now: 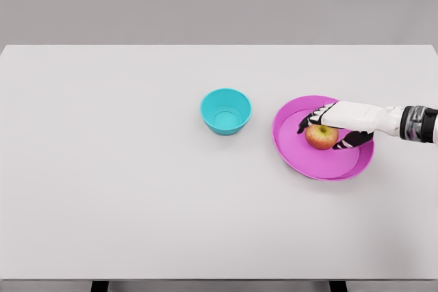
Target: Put the apple from the pink plate into the blue bowl with your right arm
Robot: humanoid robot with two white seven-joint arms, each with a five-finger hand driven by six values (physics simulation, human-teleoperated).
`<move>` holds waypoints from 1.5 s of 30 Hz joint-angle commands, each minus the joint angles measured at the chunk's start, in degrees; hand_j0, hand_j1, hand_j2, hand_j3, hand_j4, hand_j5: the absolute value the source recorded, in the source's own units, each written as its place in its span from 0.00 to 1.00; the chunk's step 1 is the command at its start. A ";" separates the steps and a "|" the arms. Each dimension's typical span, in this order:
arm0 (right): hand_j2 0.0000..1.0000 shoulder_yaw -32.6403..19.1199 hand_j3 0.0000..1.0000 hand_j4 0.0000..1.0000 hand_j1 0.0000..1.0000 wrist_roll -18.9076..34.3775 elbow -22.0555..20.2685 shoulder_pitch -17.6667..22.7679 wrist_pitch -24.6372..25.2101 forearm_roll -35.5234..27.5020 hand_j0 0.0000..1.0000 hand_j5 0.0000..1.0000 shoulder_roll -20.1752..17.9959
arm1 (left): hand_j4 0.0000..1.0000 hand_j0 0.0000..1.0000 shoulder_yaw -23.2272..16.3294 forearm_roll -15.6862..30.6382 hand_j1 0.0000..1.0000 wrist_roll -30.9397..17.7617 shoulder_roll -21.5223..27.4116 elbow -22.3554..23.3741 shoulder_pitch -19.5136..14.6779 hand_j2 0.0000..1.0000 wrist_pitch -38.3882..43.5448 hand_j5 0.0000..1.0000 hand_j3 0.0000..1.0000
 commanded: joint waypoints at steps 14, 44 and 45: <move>0.49 -0.31 0.49 0.49 0.49 0.04 -0.53 -1.23 0.06 -0.05 0.49 0.49 -0.15 | 1.00 1.00 0.00 0.00 1.00 -0.03 0.00 -0.01 0.00 1.00 0.00 1.00 1.00; 0.45 -0.49 0.45 0.45 0.45 0.04 -0.18 -9.14 0.06 0.74 0.45 0.45 9.34 | 1.00 1.00 0.00 0.00 1.00 -0.03 0.00 -0.01 0.00 1.00 0.00 1.00 1.00; 0.45 -0.49 0.45 0.45 0.45 0.04 -0.18 -9.23 0.06 0.83 0.45 0.45 9.69 | 1.00 1.00 0.00 0.00 1.00 -0.03 0.00 -0.01 0.00 1.00 0.00 1.00 1.00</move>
